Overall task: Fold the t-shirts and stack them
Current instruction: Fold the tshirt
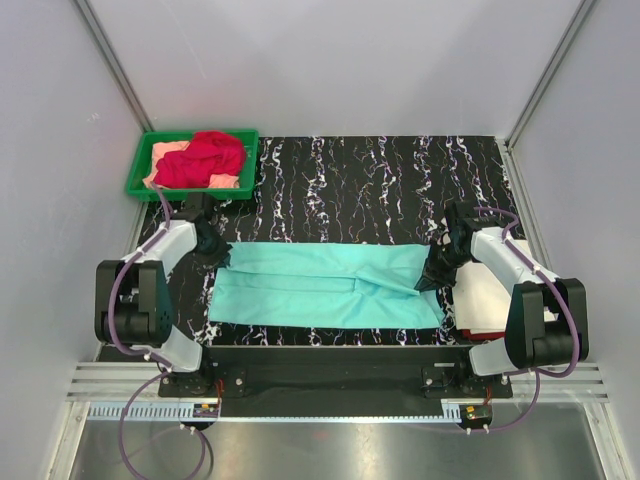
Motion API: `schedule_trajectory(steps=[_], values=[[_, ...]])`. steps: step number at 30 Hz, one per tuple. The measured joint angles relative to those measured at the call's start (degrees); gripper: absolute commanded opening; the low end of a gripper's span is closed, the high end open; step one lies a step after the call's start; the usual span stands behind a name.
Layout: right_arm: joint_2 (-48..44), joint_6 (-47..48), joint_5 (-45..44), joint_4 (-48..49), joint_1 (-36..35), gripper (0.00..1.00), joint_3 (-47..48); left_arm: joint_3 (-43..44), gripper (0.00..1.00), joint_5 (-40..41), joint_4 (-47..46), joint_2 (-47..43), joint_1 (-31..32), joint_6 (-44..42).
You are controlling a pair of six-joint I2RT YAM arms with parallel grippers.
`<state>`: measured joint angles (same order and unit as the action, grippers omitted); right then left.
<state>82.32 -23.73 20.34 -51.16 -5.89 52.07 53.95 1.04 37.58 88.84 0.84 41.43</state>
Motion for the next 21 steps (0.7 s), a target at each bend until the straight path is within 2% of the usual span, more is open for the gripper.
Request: schedule_trajectory(steps=[12, 21], values=[[0.02, -0.28, -3.15, -1.66, 0.0, 0.0, 0.0, -0.96, 0.0, 1.77, -1.55, -3.06, 0.0, -2.47], [2.12, -0.35, -3.15, -1.64, 0.0, 0.01, 0.0, -1.6, 0.0, 3.58, -1.73, 0.87, 0.0, -2.78]])
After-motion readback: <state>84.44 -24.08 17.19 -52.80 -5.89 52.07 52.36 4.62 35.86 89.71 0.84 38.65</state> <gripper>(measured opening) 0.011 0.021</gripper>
